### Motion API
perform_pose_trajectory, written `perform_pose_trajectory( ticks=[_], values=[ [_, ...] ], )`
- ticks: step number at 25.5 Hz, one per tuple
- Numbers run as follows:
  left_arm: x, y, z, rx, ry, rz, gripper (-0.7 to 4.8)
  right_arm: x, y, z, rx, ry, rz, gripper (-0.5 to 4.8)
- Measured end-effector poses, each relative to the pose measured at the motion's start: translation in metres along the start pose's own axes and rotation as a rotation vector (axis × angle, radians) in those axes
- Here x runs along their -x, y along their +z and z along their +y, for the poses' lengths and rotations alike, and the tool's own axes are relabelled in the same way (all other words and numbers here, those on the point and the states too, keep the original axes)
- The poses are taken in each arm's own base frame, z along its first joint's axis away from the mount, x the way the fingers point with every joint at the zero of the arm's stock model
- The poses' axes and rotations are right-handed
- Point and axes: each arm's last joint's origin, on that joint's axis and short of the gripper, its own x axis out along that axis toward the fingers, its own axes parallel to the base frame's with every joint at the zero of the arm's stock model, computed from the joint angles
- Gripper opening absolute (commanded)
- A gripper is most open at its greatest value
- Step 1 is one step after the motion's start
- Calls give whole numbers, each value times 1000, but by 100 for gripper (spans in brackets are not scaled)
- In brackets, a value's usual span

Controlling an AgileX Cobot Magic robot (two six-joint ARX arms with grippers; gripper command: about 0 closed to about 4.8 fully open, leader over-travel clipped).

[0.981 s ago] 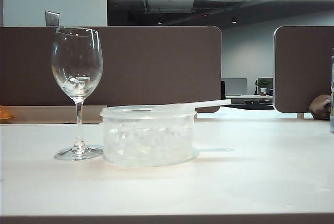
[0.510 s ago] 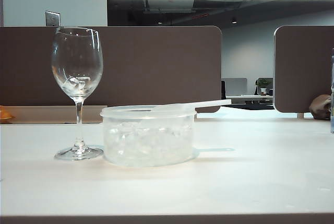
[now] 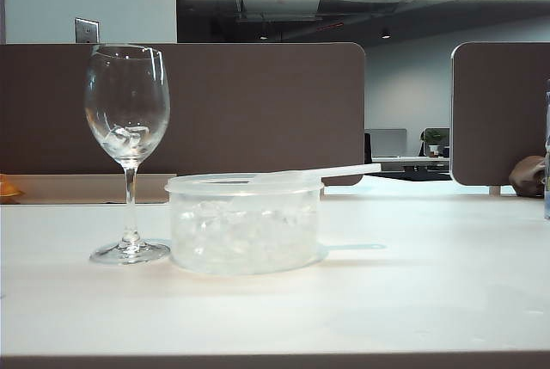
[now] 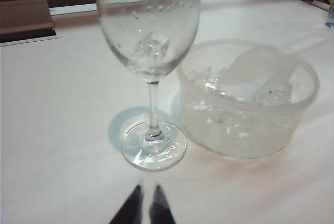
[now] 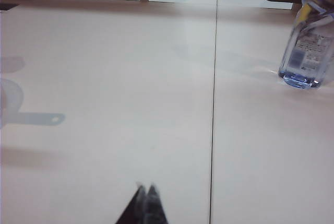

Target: Pick up an ice shovel filled with ice cubes and pour the ice from the shovel into the glass.

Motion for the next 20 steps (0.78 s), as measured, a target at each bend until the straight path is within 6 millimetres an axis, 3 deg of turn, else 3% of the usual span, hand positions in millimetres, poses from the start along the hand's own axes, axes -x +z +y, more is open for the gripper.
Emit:
perform_pose_trajectory(
  ticks=[13, 20],
  values=[
    [0, 0, 3, 5, 24, 0, 29, 0, 0, 0, 0, -3, 0, -5],
    [2, -1, 29, 48, 290, 7, 29, 0, 0, 0, 0, -3, 0, -5]
  ],
)
